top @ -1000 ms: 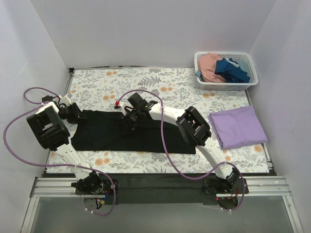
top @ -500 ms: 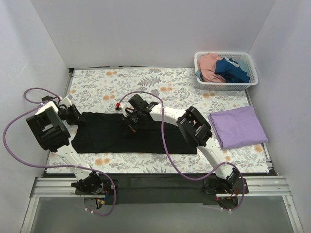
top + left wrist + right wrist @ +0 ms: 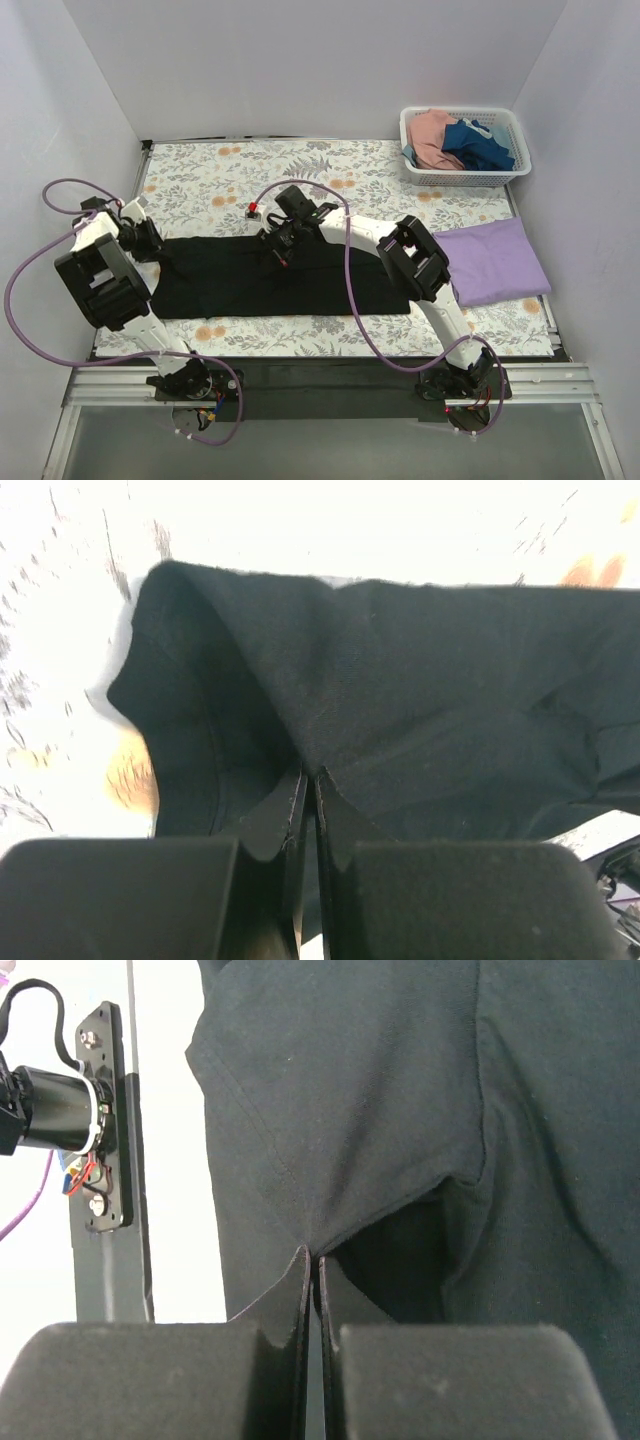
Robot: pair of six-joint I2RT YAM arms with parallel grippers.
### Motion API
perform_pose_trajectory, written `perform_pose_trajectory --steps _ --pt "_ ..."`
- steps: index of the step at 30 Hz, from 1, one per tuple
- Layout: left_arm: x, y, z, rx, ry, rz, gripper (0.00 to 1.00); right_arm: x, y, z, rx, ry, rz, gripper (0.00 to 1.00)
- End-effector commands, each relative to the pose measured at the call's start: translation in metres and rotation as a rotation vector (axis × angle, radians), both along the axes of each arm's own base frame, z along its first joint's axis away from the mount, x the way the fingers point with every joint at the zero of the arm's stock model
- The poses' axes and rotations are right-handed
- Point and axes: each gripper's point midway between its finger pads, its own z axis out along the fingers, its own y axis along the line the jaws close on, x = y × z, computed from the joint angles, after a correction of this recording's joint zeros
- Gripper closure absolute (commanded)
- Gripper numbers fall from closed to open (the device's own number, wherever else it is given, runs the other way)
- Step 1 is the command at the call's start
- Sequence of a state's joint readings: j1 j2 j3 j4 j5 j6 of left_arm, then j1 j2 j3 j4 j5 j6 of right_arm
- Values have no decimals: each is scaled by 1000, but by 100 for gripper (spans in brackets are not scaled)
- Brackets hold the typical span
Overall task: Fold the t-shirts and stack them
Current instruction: Fold the tshirt
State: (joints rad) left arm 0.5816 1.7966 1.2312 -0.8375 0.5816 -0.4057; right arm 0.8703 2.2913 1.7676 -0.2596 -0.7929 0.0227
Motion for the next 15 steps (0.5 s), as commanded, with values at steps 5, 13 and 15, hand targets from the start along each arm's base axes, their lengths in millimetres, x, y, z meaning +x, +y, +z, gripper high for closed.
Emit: perform_pose_trajectory --steps 5,13,15 --pt "-19 8 -15 76 35 41 100 -4 -6 15 17 -14 14 99" --pt "-10 13 -48 35 102 96 100 -2 -6 -8 -27 26 12 99" --pt "-6 14 -47 26 100 102 90 -1 -5 -10 -32 21 8 99"
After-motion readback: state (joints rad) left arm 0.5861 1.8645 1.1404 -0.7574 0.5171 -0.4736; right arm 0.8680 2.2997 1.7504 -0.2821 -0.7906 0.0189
